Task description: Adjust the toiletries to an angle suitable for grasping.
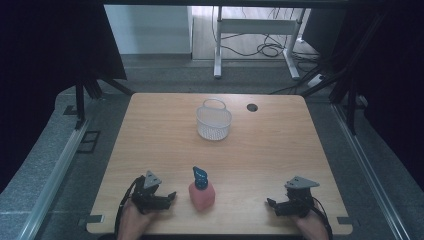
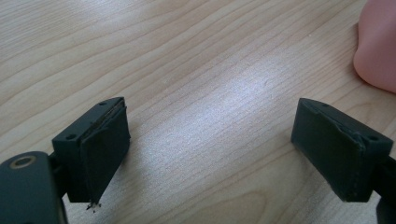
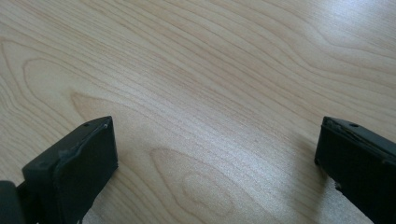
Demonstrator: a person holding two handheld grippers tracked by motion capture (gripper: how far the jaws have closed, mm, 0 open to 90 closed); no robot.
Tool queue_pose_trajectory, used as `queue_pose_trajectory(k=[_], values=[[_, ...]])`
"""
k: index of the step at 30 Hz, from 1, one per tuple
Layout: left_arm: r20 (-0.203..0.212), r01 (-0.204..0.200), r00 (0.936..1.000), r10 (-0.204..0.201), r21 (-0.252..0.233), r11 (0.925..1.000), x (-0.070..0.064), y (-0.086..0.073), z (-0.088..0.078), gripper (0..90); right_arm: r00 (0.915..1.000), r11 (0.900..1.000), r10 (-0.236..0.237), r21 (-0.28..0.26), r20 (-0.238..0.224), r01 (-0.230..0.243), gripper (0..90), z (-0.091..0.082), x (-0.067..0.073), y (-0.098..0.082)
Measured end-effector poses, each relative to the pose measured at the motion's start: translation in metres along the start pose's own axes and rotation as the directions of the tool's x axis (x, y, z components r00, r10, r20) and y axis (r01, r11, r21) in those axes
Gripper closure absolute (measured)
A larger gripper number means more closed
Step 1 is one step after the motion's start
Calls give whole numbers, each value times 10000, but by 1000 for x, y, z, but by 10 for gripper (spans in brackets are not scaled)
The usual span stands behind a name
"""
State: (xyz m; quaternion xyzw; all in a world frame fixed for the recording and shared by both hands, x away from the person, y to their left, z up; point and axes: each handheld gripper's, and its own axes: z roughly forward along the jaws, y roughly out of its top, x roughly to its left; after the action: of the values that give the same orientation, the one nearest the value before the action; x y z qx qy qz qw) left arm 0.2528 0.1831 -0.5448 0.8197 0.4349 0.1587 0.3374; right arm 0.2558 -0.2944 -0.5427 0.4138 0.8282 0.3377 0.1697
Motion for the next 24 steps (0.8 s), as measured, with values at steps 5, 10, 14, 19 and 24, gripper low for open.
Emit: queue_pose_trajectory(k=[5, 10, 14, 19, 24], values=[[12, 3, 10000, -3, 16, 10000, 0, 0, 0, 107, 10000, 10000, -31, -6, -35, 31, 0, 0, -1, 0], [24, 8, 10000, -9, 21, 10000, 0, 0, 0, 105, 10000, 10000, 17, 5, -2, -17, 0, 1, 0, 1], [28, 10, 10000, -10, 21, 10000, 0, 0, 0, 105, 10000, 10000, 21, 2, 3, -21, 0, 1, 0, 1], [24, 7, 10000, -7, 21, 10000, 0, 0, 0, 106, 10000, 10000, 21, 3, 4, -21, 0, 1, 0, 1], [49, -51, 10000, 51, 148, 9999, 0, 2, -1, 125, 10000, 10000, 30, 2, 2, -30, 0, 1, 0, 1]])
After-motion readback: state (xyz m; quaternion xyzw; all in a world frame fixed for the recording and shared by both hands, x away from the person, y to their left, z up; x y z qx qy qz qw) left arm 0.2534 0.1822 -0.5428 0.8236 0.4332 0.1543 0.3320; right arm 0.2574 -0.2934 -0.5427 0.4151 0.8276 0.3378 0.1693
